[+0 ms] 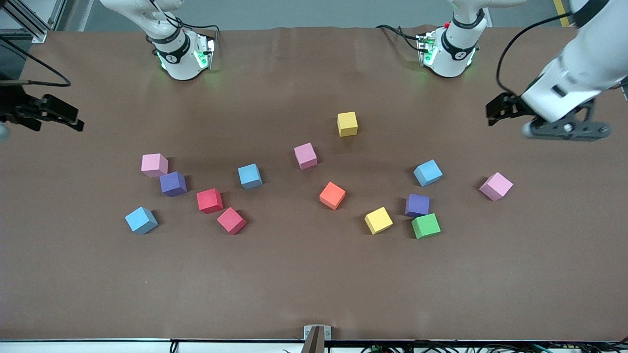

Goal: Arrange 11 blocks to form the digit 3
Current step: 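Reach the left gripper to the yellow cube while the right gripper reaches the blue cube, then grasp the yellow cube with the left gripper while the right gripper grasps the blue cube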

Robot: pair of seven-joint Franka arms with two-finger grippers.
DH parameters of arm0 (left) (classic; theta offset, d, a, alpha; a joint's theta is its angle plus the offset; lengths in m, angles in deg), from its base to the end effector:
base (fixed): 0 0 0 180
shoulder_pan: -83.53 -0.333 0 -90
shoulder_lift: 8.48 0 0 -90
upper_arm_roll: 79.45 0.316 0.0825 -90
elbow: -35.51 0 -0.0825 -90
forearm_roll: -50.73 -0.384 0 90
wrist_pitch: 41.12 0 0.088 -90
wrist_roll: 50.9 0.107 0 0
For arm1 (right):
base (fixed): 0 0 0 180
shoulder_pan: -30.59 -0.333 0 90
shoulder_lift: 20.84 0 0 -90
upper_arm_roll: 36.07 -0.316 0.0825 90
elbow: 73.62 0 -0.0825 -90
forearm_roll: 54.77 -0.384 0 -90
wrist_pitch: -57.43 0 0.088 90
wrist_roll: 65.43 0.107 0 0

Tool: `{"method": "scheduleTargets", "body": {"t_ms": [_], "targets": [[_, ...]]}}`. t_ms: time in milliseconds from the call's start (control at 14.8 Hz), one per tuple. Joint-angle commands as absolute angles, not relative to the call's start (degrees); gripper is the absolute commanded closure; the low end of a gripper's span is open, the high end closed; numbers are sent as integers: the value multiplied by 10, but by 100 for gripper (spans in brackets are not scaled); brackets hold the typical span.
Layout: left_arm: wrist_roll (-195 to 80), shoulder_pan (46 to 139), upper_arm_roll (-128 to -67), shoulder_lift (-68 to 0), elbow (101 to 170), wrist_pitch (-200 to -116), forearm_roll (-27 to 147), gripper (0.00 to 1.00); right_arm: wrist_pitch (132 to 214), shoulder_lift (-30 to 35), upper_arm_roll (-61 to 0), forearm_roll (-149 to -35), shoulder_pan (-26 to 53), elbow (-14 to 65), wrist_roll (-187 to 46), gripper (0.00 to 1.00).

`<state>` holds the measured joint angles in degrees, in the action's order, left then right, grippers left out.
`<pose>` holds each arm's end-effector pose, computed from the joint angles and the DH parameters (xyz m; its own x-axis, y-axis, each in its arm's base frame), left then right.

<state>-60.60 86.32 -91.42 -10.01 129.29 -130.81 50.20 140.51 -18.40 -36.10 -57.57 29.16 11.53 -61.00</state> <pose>0.5401 -0.1398 0.5785 0.9916 -0.0874 -0.0953 -0.0897 -0.9958 -0.0200 0.5551 0.0198 0.6303 0.9956 -0.0459 -0.0820 -0.0495 -0.9979 -0.0426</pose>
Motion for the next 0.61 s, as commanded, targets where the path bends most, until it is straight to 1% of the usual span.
{"method": "scheduleTargets", "body": {"t_ms": [0, 202, 404, 539], "targets": [[-695, 864, -963, -96, 1356, -1375, 513, 0, 1437, -183, -363, -572, 252, 159, -579, 0], [-823, 864, -1042, -96, 1455, -1485, 513, 0, 1492, -179, -363, -579, 194, 210, -578, 0], [-953, 864, -1121, -116, 1528, -1580, 511, 0, 1559, -179, -364, -581, 145, 273, -578, 0], [-1020, 865, -1170, -121, 1588, -1658, 510, 0, 1608, -177, -363, -581, 114, 316, -578, 0]]}}
